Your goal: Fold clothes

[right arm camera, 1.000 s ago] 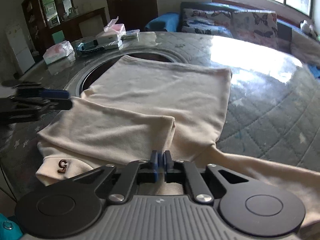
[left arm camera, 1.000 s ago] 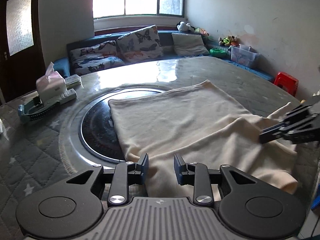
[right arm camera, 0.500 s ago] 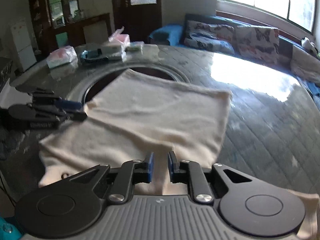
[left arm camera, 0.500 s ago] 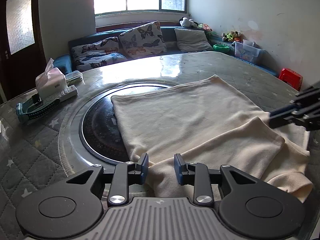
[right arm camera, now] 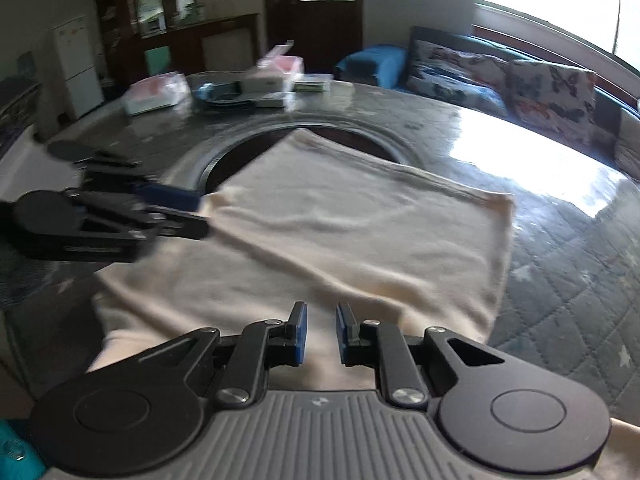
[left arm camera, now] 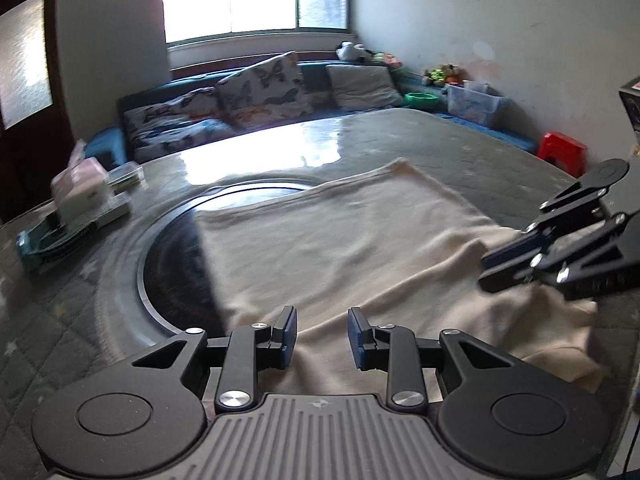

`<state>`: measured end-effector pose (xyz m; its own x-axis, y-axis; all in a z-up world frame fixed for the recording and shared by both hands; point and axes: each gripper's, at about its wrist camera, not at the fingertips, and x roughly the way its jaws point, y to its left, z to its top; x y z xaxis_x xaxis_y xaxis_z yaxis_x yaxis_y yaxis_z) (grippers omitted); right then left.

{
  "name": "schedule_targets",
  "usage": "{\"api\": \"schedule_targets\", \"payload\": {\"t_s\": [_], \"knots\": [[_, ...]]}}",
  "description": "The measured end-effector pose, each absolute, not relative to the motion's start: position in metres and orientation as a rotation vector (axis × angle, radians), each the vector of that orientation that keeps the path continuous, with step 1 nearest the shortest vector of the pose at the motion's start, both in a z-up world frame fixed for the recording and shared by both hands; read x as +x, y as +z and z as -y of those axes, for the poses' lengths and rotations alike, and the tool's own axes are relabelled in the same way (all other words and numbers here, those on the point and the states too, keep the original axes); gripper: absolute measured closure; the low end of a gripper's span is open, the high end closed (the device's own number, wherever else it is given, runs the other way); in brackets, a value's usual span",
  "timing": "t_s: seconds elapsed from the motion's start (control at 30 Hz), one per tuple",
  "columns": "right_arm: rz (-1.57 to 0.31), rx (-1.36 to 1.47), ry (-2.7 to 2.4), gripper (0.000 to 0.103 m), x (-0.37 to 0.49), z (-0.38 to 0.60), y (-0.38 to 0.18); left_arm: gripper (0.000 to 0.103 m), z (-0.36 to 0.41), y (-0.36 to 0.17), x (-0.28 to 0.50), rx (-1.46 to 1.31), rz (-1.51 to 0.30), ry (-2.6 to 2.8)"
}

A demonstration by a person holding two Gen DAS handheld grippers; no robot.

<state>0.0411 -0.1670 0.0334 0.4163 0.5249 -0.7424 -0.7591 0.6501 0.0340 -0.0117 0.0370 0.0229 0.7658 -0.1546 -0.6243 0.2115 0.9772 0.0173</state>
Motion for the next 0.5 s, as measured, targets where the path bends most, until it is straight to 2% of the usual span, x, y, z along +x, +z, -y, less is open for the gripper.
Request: {"api": "schedule_targets", "payload": {"t_s": [0.5], "knots": [[-0.814,-0.371,0.839,0.086,0.011,0.179,0.026,0.072,-0.007,0.017,-0.012,0.121,-0.680,-0.255]]}}
